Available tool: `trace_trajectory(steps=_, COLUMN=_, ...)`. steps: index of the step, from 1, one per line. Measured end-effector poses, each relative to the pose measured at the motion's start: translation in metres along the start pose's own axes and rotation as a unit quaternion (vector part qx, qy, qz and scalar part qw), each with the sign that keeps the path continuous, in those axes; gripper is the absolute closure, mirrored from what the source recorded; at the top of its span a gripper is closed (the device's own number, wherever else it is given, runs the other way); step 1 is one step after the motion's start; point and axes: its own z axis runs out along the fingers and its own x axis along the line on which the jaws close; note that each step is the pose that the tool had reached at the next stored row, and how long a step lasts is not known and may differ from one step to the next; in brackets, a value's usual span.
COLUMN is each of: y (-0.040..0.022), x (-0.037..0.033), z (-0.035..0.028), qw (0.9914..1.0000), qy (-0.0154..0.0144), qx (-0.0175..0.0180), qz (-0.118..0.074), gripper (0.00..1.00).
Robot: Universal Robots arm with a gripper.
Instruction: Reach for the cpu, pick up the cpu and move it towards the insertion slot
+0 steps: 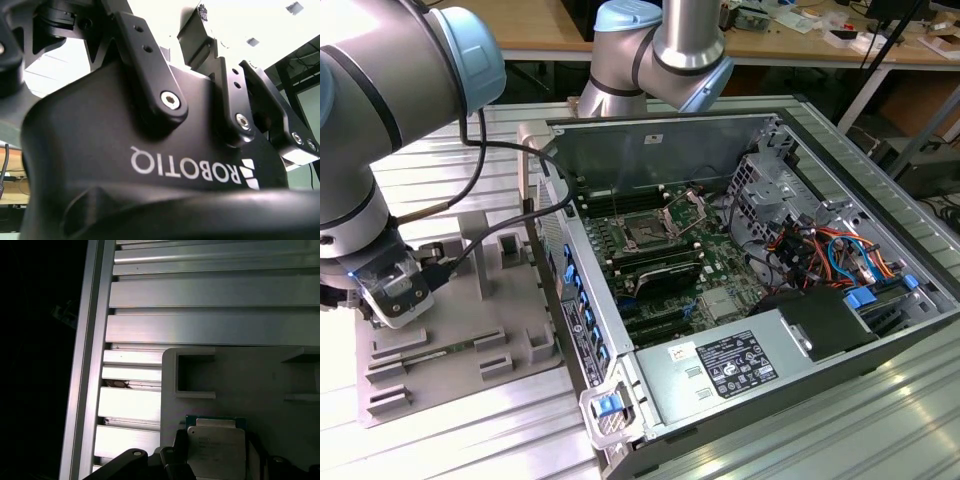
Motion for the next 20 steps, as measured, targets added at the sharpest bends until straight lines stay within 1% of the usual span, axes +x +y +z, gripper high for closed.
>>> trace_trajectory(steps=7, y=0.0010, x=0.0000, z=-0.0071, qw=1.00000, qy=-0.0002, qx=0.0000, qz=0.000, gripper=0.45)
trace_trajectory(steps=10, y=0.0017, x=0.0000, z=-0.0119, qw=1.00000, qy=-0.0001, qx=0.0000, qz=0.000, gripper=0.45)
trace_trajectory(steps=16, y=0.0020, x=-0.0001, z=-0.0137, qw=1.00000, qy=-0.0002, qx=-0.0001, qz=0.000, gripper=0.45)
trace_trajectory(steps=18, y=0.0023, x=-0.0001, z=-0.0158, qw=1.00000, qy=-0.0002, qx=0.0000, qz=0.000, gripper=0.45)
trace_trajectory(steps=20, y=0.0023, x=-0.0001, z=-0.0158, qw=1.00000, qy=-0.0002, qx=0.0000, qz=0.000, gripper=0.45)
